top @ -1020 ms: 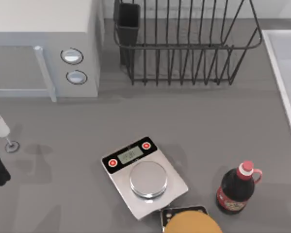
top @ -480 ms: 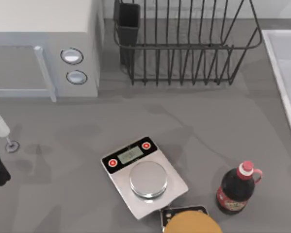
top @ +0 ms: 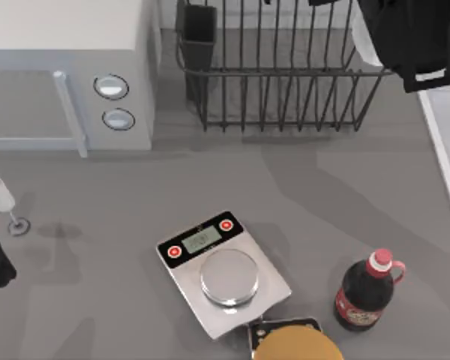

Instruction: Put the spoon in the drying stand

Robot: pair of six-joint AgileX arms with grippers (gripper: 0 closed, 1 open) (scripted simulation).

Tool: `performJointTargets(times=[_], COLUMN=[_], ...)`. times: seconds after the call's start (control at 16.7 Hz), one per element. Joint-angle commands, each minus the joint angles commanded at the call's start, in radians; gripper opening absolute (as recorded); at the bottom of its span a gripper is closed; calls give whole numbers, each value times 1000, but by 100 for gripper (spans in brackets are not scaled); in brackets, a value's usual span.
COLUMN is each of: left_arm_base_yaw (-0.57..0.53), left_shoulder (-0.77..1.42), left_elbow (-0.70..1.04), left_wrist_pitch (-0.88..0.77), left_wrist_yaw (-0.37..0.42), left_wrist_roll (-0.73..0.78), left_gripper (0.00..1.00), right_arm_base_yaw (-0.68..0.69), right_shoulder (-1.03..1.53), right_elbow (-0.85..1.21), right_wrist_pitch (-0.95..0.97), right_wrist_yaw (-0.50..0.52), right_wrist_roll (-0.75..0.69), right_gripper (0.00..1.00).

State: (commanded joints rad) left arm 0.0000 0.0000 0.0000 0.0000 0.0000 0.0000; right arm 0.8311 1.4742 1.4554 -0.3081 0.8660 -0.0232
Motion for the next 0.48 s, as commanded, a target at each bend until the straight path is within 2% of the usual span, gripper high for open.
performJointTargets(times=[0.24,0.48], left_arm_base_yaw=[0,0], left_shoulder=[0,0], left_elbow=[0,0], left_wrist_pitch=[0,0], left_wrist_yaw=[0,0], left_wrist_roll=[0,0], left_gripper=[100,100], right_arm_base_yaw=[154,207], right_shoulder=[-24,-33], right_elbow=[-12,-18], right_wrist_pitch=[213,285], right_wrist_yaw=[146,195], right_wrist_roll=[46,55], right_gripper=[0,0])
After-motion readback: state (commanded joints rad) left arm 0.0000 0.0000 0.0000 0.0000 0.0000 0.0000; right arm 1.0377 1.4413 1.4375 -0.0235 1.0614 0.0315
